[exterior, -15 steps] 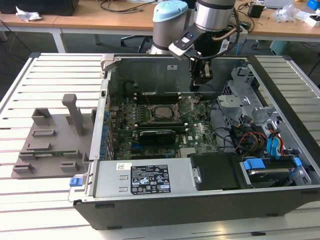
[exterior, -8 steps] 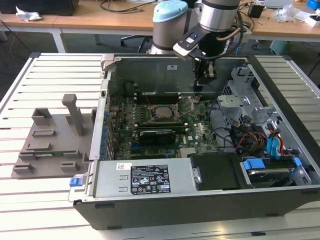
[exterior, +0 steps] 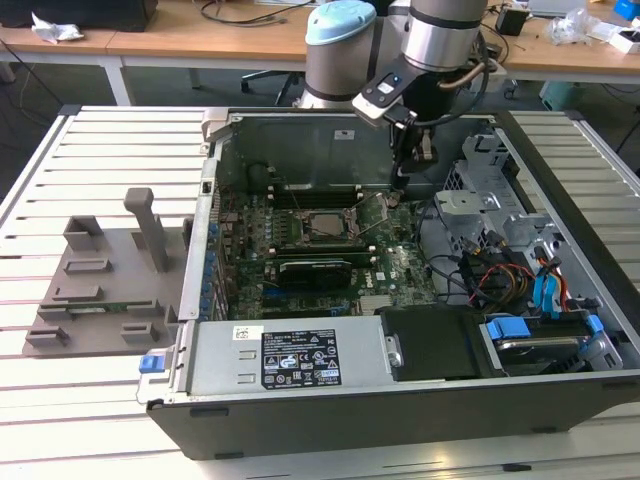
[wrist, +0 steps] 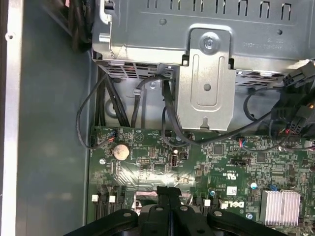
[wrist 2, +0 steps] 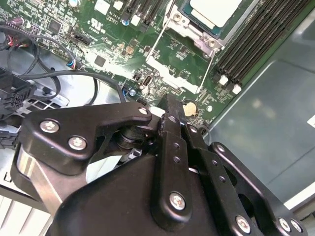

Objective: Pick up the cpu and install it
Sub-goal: 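Install the first cpu locking lever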

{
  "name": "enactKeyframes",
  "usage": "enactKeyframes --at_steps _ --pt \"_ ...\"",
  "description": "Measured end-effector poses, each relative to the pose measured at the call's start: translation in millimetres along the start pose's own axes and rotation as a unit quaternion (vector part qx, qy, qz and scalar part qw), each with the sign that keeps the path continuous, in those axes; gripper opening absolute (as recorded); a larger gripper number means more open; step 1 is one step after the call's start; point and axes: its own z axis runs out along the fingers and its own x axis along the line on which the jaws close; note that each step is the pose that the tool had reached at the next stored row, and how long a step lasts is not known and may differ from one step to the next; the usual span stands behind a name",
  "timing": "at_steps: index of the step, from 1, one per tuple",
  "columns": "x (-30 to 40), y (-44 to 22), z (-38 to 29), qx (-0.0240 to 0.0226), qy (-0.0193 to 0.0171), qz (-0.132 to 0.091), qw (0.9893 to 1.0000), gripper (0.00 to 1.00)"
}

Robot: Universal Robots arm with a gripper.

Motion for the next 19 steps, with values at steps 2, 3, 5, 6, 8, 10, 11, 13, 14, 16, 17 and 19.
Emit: enactKeyframes --at_steps 2,3,5,6,8,10,11,13,14,16,17,19 --pt "0.2 1.9 6.6 0.0000 0.0000 0.000 1.0000 0.11" --pt "0.2 2.6 8.7 0.0000 0.0000 0.000 1.0000 0.11" --pt "0.3 3.8 11.7 0.0000 0.0000 0.000 1.0000 0.11" --pt "0.4 4.7 14.5 0.0000 0.0000 0.000 1.0000 0.11" --pt "0.4 5.7 16.9 0.0000 0.0000 0.000 1.0000 0.11" --pt "0.5 6.5 19.9 0.0000 0.0000 0.000 1.0000 0.11" --pt "0.6 6.6 22.3 0.0000 0.0000 0.000 1.0000 0.11" --pt "0.7 6.7 26.6 0.0000 0.0000 0.000 1.0000 0.11" --pt "1.0 6.9 30.6 0.0000 0.0001 0.000 1.0000 0.11" --pt "1.2 7.0 38.0 0.0000 0.0000 0.000 1.0000 0.11" --pt "1.3 7.1 41.4 0.0000 -0.0001 -0.001 1.0000 0.11" --pt "1.5 7.2 45.4 0.0000 0.0000 -0.001 1.0000 0.11"
